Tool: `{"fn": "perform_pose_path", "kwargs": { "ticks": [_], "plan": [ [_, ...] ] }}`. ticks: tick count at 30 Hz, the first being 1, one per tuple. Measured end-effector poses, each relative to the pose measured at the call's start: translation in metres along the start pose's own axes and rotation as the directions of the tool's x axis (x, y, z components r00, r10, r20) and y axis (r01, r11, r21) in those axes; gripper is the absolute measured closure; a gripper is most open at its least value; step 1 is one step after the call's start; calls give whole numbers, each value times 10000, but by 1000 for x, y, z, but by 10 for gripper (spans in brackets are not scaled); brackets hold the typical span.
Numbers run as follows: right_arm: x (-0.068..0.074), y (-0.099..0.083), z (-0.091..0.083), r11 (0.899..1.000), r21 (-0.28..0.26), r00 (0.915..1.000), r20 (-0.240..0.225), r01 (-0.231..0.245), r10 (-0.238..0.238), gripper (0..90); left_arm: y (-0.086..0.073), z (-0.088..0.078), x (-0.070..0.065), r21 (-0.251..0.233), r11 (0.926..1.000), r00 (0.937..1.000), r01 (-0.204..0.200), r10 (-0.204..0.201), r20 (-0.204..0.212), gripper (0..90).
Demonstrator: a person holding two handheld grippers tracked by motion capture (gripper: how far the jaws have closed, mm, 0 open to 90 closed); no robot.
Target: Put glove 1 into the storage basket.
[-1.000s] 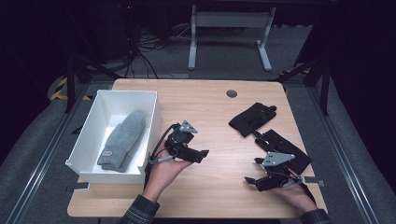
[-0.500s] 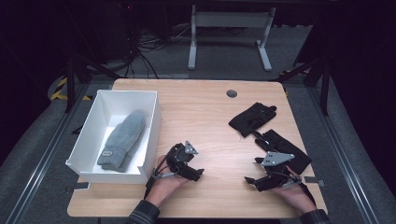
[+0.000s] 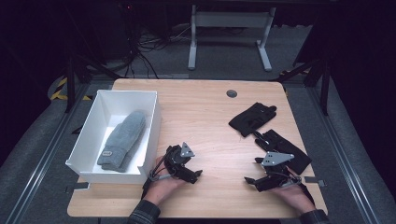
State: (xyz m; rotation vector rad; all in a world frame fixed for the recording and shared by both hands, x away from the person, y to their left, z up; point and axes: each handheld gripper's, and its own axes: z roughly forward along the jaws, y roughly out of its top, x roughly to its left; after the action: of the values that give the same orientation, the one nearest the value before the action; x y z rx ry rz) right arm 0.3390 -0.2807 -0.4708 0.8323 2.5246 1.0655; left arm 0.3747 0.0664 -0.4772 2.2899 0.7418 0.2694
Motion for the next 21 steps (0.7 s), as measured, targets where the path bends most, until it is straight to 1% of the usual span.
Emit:
{"fn": "perform_pose_path", "kwargs": {
  "ticks": [4, 5, 6, 8, 9, 10, 11, 12, 13, 15, 16, 17, 18, 21],
  "plan": [
    [1, 4, -3, 9998, 195, 10000, -37, 58, -57, 178, 0, 0, 0, -9, 10000, 10000, 14, -14, -17, 0],
    [2, 6, -6, 9998, 162, 9999, 21, 102, -102, 203, 0, 0, 0, -6, 10000, 10000, 14, -14, -12, 0],
    [3, 10, -11, 9999, -30, 9999, 142, 97, -97, 253, 0, 0, 0, 3, 10000, 10000, 20, -20, -14, 0],
    [1, 12, -16, 9995, -256, 9996, 195, -185, 190, 285, 0, 0, 0, 2, 10000, 10000, 23, -23, -15, 0],
    [-1, 13, -18, 9992, -315, 9995, 194, -235, 241, 304, 0, 0, 0, -7, 10000, 10000, 42, -42, -10, 0],
    [-1, 13, -18, 9992, -315, 9995, 194, -235, 241, 304, 0, 0, 0, -7, 10000, 10000, 42, -42, -10, 0],
    [-5, 14, -21, 9989, -367, 9993, 242, -288, 297, 370, 0, 0, 0, -7, 10000, 10000, 33, -33, -26, 0],
    [-8, 15, -22, 9988, -357, 9990, 292, -341, 351, 382, 0, 0, -1, -17, 10000, 10000, 47, -47, -56, 0],
    [-12, 15, -23, 9982, -382, 9980, 404, -469, 484, 431, 0, 0, -1, -38, 10000, 10000, 55, -55, -63, 0],
    [-19, 15, -25, 9970, -414, 9966, 477, -653, 673, 544, 0, 0, -1, -11, 10000, 10000, 55, -55, -46, 0],
    [-19, 15, -25, 9970, -414, 9966, 477, -653, 673, 544, 0, 0, -1, -11, 10000, 10000, 55, -55, -46, 0],
    [-29, 16, -28, 9939, -601, 9932, 651, -923, 961, 658, 0, 0, -1, -13, 10000, 10000, 61, -61, -57, 0],
    [-34, 17, -29, 9925, -648, 9912, 760, -1033, 1082, 695, 0, 0, -1, -17, 10000, 10000, 78, -78, -58, 0],
    [-42, 18, -31, 9922, -598, 9882, 1004, -1098, 1154, 794, 0, 0, -1, -14, 9999, 9999, 101, -101, -68, 0]
  ]
}}
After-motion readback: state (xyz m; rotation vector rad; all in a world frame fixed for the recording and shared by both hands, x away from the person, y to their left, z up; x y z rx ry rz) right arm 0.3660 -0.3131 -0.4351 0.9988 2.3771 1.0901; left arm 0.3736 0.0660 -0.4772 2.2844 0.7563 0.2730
